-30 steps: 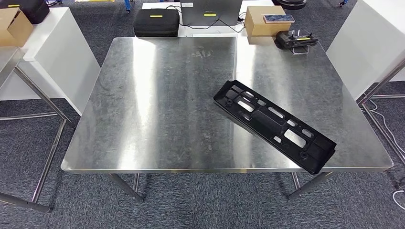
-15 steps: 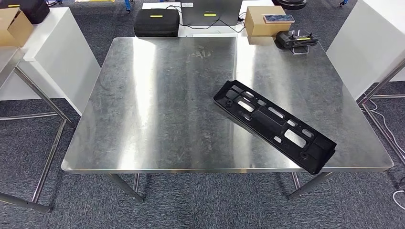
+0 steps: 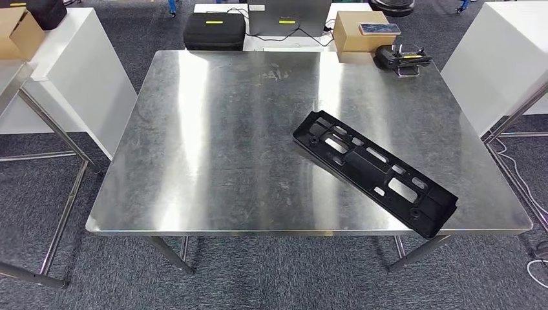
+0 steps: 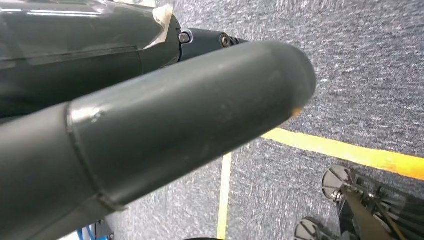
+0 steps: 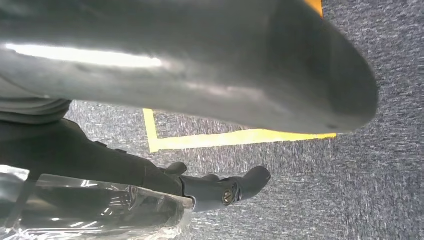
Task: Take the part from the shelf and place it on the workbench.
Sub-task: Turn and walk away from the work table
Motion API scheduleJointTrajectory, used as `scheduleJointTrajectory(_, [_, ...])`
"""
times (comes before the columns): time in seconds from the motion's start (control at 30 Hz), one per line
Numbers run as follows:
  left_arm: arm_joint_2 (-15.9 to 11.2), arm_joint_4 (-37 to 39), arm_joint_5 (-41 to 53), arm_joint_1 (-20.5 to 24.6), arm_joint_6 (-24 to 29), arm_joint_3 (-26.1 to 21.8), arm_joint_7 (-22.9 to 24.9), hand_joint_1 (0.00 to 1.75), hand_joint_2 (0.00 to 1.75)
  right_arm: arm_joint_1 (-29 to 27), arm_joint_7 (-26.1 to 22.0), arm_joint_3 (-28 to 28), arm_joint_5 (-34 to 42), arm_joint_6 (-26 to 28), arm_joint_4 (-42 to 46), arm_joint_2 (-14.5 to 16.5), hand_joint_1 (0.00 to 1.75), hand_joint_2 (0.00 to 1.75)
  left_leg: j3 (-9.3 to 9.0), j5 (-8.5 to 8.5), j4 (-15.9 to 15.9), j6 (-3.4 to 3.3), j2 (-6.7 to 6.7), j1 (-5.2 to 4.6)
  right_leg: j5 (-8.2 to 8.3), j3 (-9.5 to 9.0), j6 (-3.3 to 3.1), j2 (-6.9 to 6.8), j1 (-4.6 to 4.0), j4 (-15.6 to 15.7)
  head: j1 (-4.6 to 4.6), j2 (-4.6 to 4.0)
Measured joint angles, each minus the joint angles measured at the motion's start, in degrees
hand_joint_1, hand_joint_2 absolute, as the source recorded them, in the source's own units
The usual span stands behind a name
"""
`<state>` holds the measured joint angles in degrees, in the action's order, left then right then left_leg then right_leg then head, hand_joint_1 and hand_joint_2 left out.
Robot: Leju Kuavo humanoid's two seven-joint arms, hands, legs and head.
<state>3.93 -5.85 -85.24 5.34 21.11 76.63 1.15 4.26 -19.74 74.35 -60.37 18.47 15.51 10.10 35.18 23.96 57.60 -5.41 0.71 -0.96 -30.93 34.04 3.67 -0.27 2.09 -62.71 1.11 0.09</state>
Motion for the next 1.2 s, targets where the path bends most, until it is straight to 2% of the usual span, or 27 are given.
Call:
scheduleJointTrajectory(0.07, [-0.2, 0.0, 0.2, 0.2, -0.2, 0.0, 0.3, 0.00, 0.00, 0.0, 0.1, 0.1, 0.1, 0.1, 0.0, 0.1, 0.00, 0.00, 0.46, -0.35, 0.0, -0.15, -0.07, -0.07, -4.09, 2.89, -0.61, 0.01, -0.30, -7.7, -0.15, 0.00])
scheduleJointTrajectory(0.1, [-0.3, 0.0, 0.2, 0.3, -0.3, 0.0, 0.5, 0.00, 0.00, 0.0, 0.1, 0.2, 0.2, 0.1, 0.0, 0.1, 0.00, 0.00, 0.75, -0.58, 0.0, -0.13, -0.08, -0.14, -5.13, 3.51, -0.60, 0.02, -0.48, -10.1, -0.14, 0.00])
scheduleJointTrajectory(0.13, [-0.4, 0.0, 0.2, 0.4, -0.3, 0.0, 0.7, 0.00, 0.00, 0.0, 0.1, 0.2, 0.2, 0.1, 0.0, 0.2, 0.00, 0.00, 1.07, -0.85, 0.0, -0.06, -0.09, -0.21, -5.23, 2.98, -0.44, 0.02, -0.69, -10.3, -0.15, 0.00])
scheduleJointTrajectory(0.17, [-0.5, 0.0, 0.2, 0.4, -0.4, 0.0, 0.8, 0.00, 0.00, 0.0, 0.1, 0.2, 0.2, 0.2, 0.0, 0.2, 0.00, 0.00, 1.38, -1.15, 0.0, 0.05, -0.08, -0.27, -4.44, 1.09, -0.23, 0.02, -0.87, -7.9, -0.15, 0.00])
scheduleJointTrajectory(0.2, [-0.5, 0.0, 0.2, 0.4, -0.4, 0.0, 0.9, 0.00, 0.00, 0.1, 0.1, 0.2, 0.2, 0.2, 0.0, 0.2, 0.00, 0.00, 1.66, -1.47, 0.0, 0.21, -0.07, -0.31, -3.29, -1.86, -0.15, 0.02, -1.04, -3.5, -0.14, 0.00])
scheduleJointTrajectory(0.27, [-0.7, 0.0, 0.1, 0.5, -0.4, 0.0, 1.0, 0.00, 0.00, 0.3, 0.2, 0.2, 0.2, 0.2, 0.0, 0.2, 0.00, 0.00, 1.89, -2.13, 0.0, 0.73, -0.06, -0.32, -1.03, -6.82, -0.64, 0.13, -1.47, 4.3, -0.08, 0.00])
scheduleJointTrajectory(0.3, [-0.7, 0.0, 0.1, 0.6, -0.3, 0.0, 1.0, 0.00, 0.00, 0.4, 0.2, 0.2, 0.1, 0.2, 0.0, 0.2, 0.00, 0.00, 1.90, -2.41, 0.1, 1.04, -0.07, -0.32, -0.32, -7.83, -1.05, 0.19, -1.67, 6.4, -0.05, 0.00])
scheduleJointTrajectory(0.37, [-0.7, 0.0, -0.1, 0.7, -0.2, 0.0, 1.1, 0.00, 0.00, 0.6, 0.2, 0.2, 0.0, 0.3, 0.0, 0.2, 0.00, 0.00, 1.93, -3.22, -0.1, 1.92, -0.10, -0.18, 0.78, -7.48, -2.02, 0.27, -2.06, 6.8, 0.05, 0.00])
scheduleJointTrajectory(0.4, [-0.8, 0.0, -0.2, 0.7, 0.0, 0.0, 1.2, 0.00, 0.00, 0.7, 0.2, 0.2, -0.1, 0.3, 0.0, 0.3, 0.00, 0.00, 2.10, -3.51, -0.1, 2.33, -0.08, -0.01, 1.23, -7.11, -2.63, 0.22, -1.80, 7.1, -0.05, 0.00])
scheduleJointTrajectory(0.43, [-0.8, 0.0, -0.4, 0.7, 0.1, 0.0, 1.3, 0.00, 0.00, 0.8, 0.2, 0.2, -0.3, 0.1, -0.1, 0.4, 0.00, 0.00, 2.39, -3.08, 0.1, 2.77, -0.07, 0.14, 1.88, -6.75, -3.31, 0.15, -1.60, 7.3, -0.11, 0.00])
scheduleJointTrajectory(0.47, [-0.9, 0.0, -0.6, 0.7, 0.3, 0.0, 1.4, 0.00, 0.00, 0.9, 0.2, 0.2, -0.6, 0.0, -0.1, 0.4, 0.00, 0.00, 2.89, -1.51, 1.3, 3.20, -0.07, 0.31, 2.63, -6.29, -3.92, 0.08, -1.32, 7.5, -0.10, 0.00])
scheduleJointTrajectory(0.5, [-0.9, 0.1, -0.8, 0.7, 0.4, 0.0, 1.4, 0.00, 0.00, 0.9, 0.3, 0.2, -0.8, -0.2, -0.1, 0.5, 0.00, 0.00, 3.61, 1.09, 3.7, 3.61, -0.09, 0.61, 3.31, -5.69, -4.32, -0.01, -1.11, 7.7, -0.05, 0.00])
scheduleJointTrajectory(0.57, [-0.8, 0.1, -1.0, 0.7, 0.6, 0.0, 1.5, 0.00, 0.00, 0.9, 0.3, 0.2, -1.0, -0.5, -0.1, 0.4, 0.00, 0.00, 5.15, 6.83, 10.7, 4.61, -0.16, 1.25, 4.46, -4.11, -4.58, -0.18, -1.21, 7.6, 0.21, 0.00])
scheduleJointTrajectory(0.6, [-0.8, 0.1, -1.0, 0.7, 0.7, 0.0, 1.5, 0.00, 0.00, 0.9, 0.3, 0.2, -1.1, -0.6, -0.1, 0.3, 0.00, 0.00, 5.37, 8.32, 13.6, 5.04, -0.20, 1.58, 5.01, -3.41, -4.48, -0.26, -1.23, 7.5, 0.25, 0.00])
scheduleJointTrajectory(0.63, [-0.8, 0.1, -1.0, 0.7, 0.8, 0.0, 1.6, 0.00, 0.00, 0.9, 0.3, 0.2, -1.1, -0.7, -0.1, 0.3, 0.00, 0.00, 4.74, 8.50, 15.0, 5.39, -0.24, 1.86, 5.56, -2.72, -4.32, -0.35, -1.22, 7.4, 0.28, 0.00])
scheduleJointTrajectory(0.7, [-0.8, 0.1, -1.1, 0.7, 1.1, 0.0, 1.8, 0.00, 0.00, 0.9, 0.4, 0.2, -1.2, -0.7, -0.2, 0.3, 0.00, 0.00, 0.55, 6.25, 11.7, 5.75, -0.33, 2.35, 6.47, -1.45, -3.88, -0.42, -1.12, 6.9, 0.32, 0.00])
scheduleJointTrajectory(0.73, [-0.8, 0.1, -1.0, 0.8, 1.2, 0.0, 2.0, 0.00, 0.00, 0.9, 0.4, 0.2, -1.2, -0.7, -0.2, 0.3, 0.00, 0.00, -2.37, 5.20, 8.3, 5.78, -0.37, 2.51, 6.79, -0.85, -3.64, -0.43, -1.07, 6.6, 0.34, 0.00])
scheduleJointTrajectory(0.77, [-0.8, 0.1, -1.0, 0.9, 1.3, 0.0, 2.1, 0.00, 0.00, 1.0, 0.4, 0.2, -1.2, -0.7, -0.2, 0.3, 0.00, 0.00, -5.14, 5.26, 4.4, 5.71, -0.40, 2.59, 7.09, -0.43, -3.39, -0.43, -1.05, 6.4, 0.36, 0.01])
scheduleJointTrajectory(0.83, [-0.8, 0.1, -0.8, 1.1, 1.4, 0.1, 2.6, 0.00, 0.00, 1.0, 0.3, 0.1, -1.2, -0.7, -0.2, 0.3, 0.00, 0.00, -7.88, 6.11, 0.0, 5.07, -0.40, 2.26, 7.67, -0.06, -2.72, -0.50, -1.10, 6.3, 0.28, 0.01])
scheduleJointTrajectory(0.87, [-0.8, 0.1, -0.6, 1.2, 1.4, 0.1, 2.8, 0.00, 0.00, 1.1, 0.2, 0.1, -1.2, -0.7, -0.2, 0.3, 0.00, 0.00, -8.02, 6.57, -0.7, 4.57, -0.41, 1.98, 7.99, -0.04, -2.33, -0.56, -1.10, 6.3, 0.25, 0.01])
scheduleJointTrajectory(0.93, [-0.8, 0.1, -0.4, 1.3, 1.6, 0.2, 3.3, 0.00, 0.00, 1.2, 0.0, 0.1, -1.1, -0.7, -0.2, 0.4, 0.00, 0.00, -7.41, 5.92, -1.2, 3.35, -0.50, 1.66, 8.60, 0.11, -1.44, -0.64, -1.20, 6.6, 0.20, 0.00])
scheduleJointTrajectory(0.97, [-0.8, 0.1, -0.3, 1.3, 1.6, 0.2, 3.5, 0.00, 0.00, 1.1, -0.1, 0.1, -1.0, -0.7, -0.2, 0.4, 0.00, 0.00, -7.19, 5.34, -1.5, 2.76, -0.61, 1.67, 8.25, 0.44, -1.26, -0.61, -1.21, 6.2, 0.18, 0.00])
scheduleJointTrajectory(1.03, [-0.8, 0.1, 0.0, 1.4, 1.8, 0.5, 3.9, 0.00, 0.00, 1.0, -0.3, 0.1, -0.9, -0.8, -0.2, 0.3, 0.00, 0.00, -6.44, 3.83, -2.2, 1.78, -0.81, 1.75, 4.94, 2.07, -1.82, -0.44, -1.34, 2.5, -0.02, 0.00])
scheduleJointTrajectory(1.1, [-0.8, 0.1, 0.2, 1.4, 1.8, 0.8, 4.0, 0.00, 0.00, 1.0, -0.5, 0.1, -0.8, -1.0, -0.2, 0.3, 0.00, 0.00, -5.17, 2.88, -2.2, 1.43, -0.91, 1.54, -0.33, 4.35, -2.65, -0.29, -1.25, -4.9, -0.22, 0.00])
scheduleJointTrajectory(1.13, [-0.8, 0.1, 0.2, 1.3, 1.8, 1.0, 4.1, 0.00, 0.00, 0.9, -0.6, 0.1, -0.7, -1.1, -0.2, 0.2, 0.00, 0.00, -4.52, 2.43, -2.1, 1.48, -0.95, 1.46, -1.98, 4.98, -2.58, -0.25, -1.22, -8.3, -0.29, 0.00])
scheduleJointTrajectory(1.17, [-0.8, 0.1, 0.2, 1.3, 1.8, 1.1, 4.1, 0.00, 0.00, 0.9, -0.7, 0.1, -0.6, -1.2, -0.2, 0.2, 0.00, 0.00, -3.89, 1.98, -2.1, 1.54, -0.97, 1.40, -2.62, 4.75, -2.23, -0.23, -1.20, -10.1, -0.31, 0.00])
scheduleJointTrajectory(1.2, [-0.8, 0.1, 0.3, 1.2, 1.8, 1.2, 4.1, 0.00, 0.00, 0.9, -0.7, 0.1, -0.5, -1.2, -0.2, 0.2, 0.00, 0.00, -3.37, 1.60, -2.0, 1.66, -0.99, 1.37, -2.25, 3.34, -1.72, -0.22, -1.20, -9.7, -0.33, 0.00])
